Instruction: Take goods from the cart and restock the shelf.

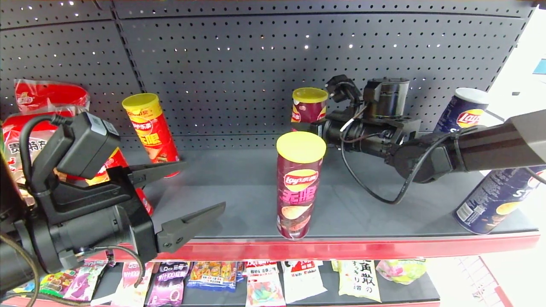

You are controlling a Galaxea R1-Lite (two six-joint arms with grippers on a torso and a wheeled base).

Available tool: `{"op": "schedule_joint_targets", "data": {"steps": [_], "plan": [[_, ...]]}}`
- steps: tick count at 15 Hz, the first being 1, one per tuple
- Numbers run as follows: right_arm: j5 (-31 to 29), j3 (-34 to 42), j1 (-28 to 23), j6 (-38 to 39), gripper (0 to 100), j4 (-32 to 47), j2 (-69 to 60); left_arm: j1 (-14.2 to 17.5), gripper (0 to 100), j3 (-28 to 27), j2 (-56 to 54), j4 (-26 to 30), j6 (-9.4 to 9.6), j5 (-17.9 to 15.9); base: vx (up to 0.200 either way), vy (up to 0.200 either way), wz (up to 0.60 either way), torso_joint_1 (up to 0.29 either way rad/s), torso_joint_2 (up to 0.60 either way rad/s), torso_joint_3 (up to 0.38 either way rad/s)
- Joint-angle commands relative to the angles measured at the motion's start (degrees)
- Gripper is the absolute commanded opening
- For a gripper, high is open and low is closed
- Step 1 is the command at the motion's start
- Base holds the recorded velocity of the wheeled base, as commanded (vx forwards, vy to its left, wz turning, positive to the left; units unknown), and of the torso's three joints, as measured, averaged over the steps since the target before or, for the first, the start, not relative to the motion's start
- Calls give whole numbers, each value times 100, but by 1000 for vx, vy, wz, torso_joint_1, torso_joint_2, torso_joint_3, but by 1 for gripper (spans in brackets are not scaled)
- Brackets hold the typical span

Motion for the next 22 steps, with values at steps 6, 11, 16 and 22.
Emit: {"op": "schedule_joint_targets", "data": {"steps": [6,11,16,22], "plan": [[-3,-188,21,7,0,-36,176,-1,100,11,24,-10,-113,-4,0,0,0,0,0,0],[-3,-136,30,16,100,-36,167,-1,100,20,24,-10,-122,-4,0,0,0,0,0,0],[-55,84,21,68,100,-18,-79,-1,100,29,33,-10,-122,-4,0,0,0,0,0,0],[-381,1403,-164,60,100,-18,-1116,-18,100,29,112,-10,-113,-12,0,0,0,0,0,0]]}}
